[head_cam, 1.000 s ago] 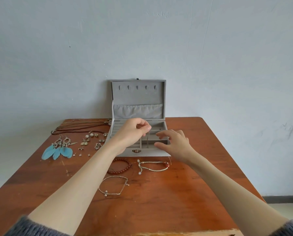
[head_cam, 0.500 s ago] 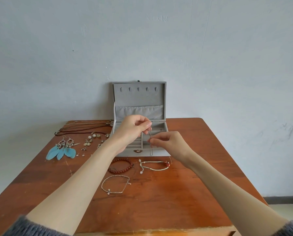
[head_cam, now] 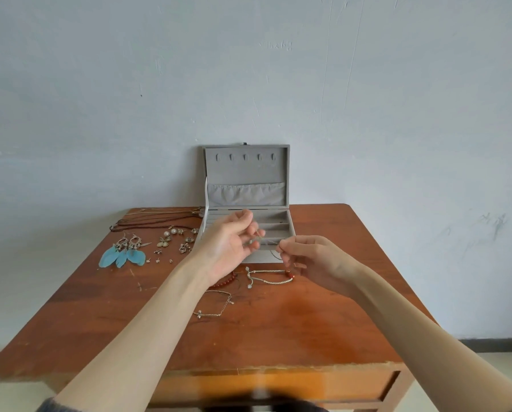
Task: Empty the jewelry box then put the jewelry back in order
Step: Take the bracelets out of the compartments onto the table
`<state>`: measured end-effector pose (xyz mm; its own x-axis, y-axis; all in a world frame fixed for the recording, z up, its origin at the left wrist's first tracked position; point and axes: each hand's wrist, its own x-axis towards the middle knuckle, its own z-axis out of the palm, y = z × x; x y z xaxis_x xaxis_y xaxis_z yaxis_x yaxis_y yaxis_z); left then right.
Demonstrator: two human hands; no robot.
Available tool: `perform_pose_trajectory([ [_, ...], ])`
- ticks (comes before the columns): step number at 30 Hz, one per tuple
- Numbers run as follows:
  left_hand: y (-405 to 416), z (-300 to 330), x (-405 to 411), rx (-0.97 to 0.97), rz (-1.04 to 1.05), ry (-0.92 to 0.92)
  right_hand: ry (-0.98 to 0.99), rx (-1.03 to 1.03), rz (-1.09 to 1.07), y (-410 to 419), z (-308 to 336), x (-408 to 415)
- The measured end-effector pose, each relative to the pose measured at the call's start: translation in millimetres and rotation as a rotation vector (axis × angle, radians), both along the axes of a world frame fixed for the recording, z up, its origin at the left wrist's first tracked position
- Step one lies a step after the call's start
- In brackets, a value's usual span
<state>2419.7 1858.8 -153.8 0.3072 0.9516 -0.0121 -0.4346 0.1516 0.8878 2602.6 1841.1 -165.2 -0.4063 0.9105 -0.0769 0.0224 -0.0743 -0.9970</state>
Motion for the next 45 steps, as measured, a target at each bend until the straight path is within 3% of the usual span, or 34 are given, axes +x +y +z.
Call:
perform_pose_trajectory([
  [4,-14,-9,1,0.030,0.203,0.378,-0.145,0.040,-0.057,-6,16,3],
  [6,-20,-11,2,0.063,0.248,0.421,-0.226,0.079,-0.055,-9,26,0],
  [10,-32,-9,9,0.104,0.007,0.469,-0.376,0.154,-0.017,-14,44,-5],
  [13,-41,-12,12,0.111,-0.206,0.520,-0.358,0.164,-0.044,-17,50,-3],
  [16,-47,-16,8,0.076,-0.190,0.449,-0.288,0.113,-0.094,-19,46,4],
  [19,-50,-19,0,0.026,-0.019,0.473,-0.243,-0.008,-0.137,-23,31,10],
  [26,-60,-32,-7,0.084,0.158,1.006,-0.311,-0.309,-0.112,-34,-11,9],
  [30,-60,-39,-6,0.176,0.228,1.229,-0.405,-0.204,-0.276,-35,-23,7],
  [38,-53,-50,6,0.219,0.326,1.444,-0.799,0.079,-0.394,-30,-35,-4],
  [45,-60,-51,5,0.284,0.347,1.462,-0.905,0.167,-0.472,-41,-37,-13],
])
